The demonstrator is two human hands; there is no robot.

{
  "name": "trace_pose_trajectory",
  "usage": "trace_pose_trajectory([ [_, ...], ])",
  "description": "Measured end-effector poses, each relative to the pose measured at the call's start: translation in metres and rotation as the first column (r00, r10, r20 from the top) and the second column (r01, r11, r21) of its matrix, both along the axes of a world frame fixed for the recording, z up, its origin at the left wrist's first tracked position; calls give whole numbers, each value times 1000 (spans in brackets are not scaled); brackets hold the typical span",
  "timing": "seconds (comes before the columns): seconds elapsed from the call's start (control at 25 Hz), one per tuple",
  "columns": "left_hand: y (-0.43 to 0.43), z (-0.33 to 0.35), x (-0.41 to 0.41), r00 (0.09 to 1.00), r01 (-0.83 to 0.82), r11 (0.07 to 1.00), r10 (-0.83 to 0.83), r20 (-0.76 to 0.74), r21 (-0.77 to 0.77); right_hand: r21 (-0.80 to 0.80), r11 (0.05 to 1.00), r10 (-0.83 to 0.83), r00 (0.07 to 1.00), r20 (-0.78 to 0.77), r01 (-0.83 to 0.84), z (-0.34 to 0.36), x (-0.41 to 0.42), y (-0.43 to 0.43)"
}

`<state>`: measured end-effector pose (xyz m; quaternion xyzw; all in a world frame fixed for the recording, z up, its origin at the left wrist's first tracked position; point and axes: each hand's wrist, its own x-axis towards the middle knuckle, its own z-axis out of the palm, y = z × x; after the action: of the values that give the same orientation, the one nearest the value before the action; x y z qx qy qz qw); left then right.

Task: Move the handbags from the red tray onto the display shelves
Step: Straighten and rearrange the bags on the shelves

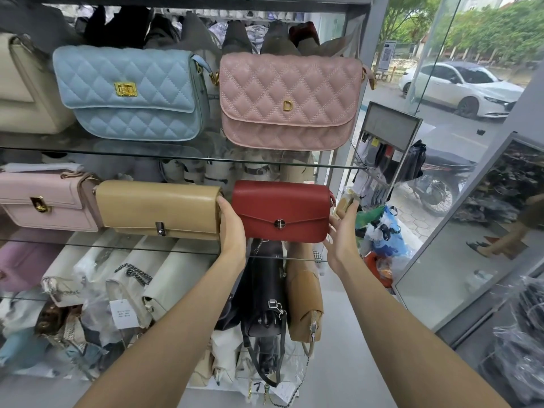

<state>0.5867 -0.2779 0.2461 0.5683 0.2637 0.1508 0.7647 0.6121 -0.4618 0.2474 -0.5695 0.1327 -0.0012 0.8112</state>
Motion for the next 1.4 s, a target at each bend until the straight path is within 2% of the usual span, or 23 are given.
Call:
trace_pose_trajectory([
  [0.28, 4, -13, -5, 999, -16, 1000, 16, 28, -10, -50, 998, 40, 998, 41, -38, 3, -6, -2],
  [0.52, 3, -19, -2, 1000, -12, 993, 12, 2, -121, -79, 997, 13, 1000, -8, -14, -1, -6, -9],
  [0.72, 1, -18, -4, 999, -43, 991, 45, 7, -124, -109, 994, 15, 999, -36, -19, 2, -7, -4],
  [1.0, 4, -10, -1, 997, 44, 969, -28, 68, -244, -95, 996, 0, 1000, -20, -1, -3, -7, -6],
  [1.4, -1, -9, -5, 994, 73, 978, -56, 95, -197, -88, 996, -20, 1000, -5, 20, -16, -3, -10],
])
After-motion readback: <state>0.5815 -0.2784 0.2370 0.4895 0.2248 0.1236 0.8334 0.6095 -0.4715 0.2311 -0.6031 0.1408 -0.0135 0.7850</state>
